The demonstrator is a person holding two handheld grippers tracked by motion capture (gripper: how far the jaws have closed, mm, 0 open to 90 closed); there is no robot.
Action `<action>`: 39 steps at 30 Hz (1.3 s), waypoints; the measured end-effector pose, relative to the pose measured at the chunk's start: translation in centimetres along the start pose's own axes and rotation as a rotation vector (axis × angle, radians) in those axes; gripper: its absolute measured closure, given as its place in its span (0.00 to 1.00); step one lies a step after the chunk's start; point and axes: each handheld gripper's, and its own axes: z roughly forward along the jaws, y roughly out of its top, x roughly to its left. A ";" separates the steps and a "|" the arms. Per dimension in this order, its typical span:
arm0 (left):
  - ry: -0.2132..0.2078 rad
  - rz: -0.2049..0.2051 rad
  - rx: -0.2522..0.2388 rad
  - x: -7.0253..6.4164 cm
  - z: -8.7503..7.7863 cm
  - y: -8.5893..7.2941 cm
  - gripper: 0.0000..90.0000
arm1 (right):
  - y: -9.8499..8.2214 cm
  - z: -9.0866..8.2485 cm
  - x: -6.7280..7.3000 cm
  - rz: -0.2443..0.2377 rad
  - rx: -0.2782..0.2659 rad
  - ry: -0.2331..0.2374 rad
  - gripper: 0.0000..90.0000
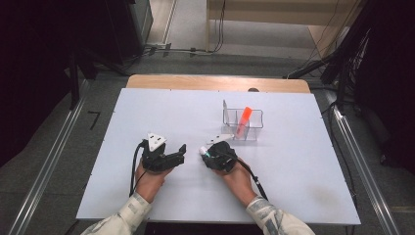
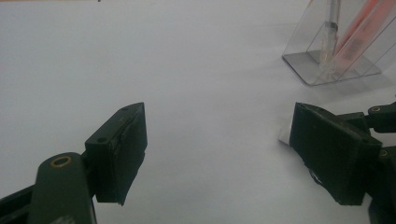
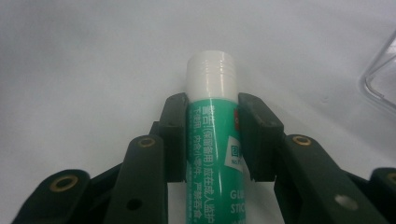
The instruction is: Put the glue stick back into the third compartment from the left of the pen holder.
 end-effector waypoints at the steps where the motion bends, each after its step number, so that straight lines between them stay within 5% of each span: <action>1: 0.000 -0.001 -0.001 0.0 0.0 0.0 0.21 | 0.0 0.0 -0.1 0.002 0.000 0.001 0.70; 12: 0.003 -0.004 -0.001 0.2 0.0 0.0 0.21 | 0.2 -2.3 -1.7 0.043 -0.091 0.007 0.70; 27: 0.004 -0.007 -0.002 0.1 0.1 0.0 0.21 | 1.4 -8.4 -7.0 0.175 -0.270 -0.037 0.70; 39: 0.001 -0.011 0.006 0.2 0.1 0.0 0.21 | 1.7 -10.3 -9.5 0.230 -0.342 -0.059 0.70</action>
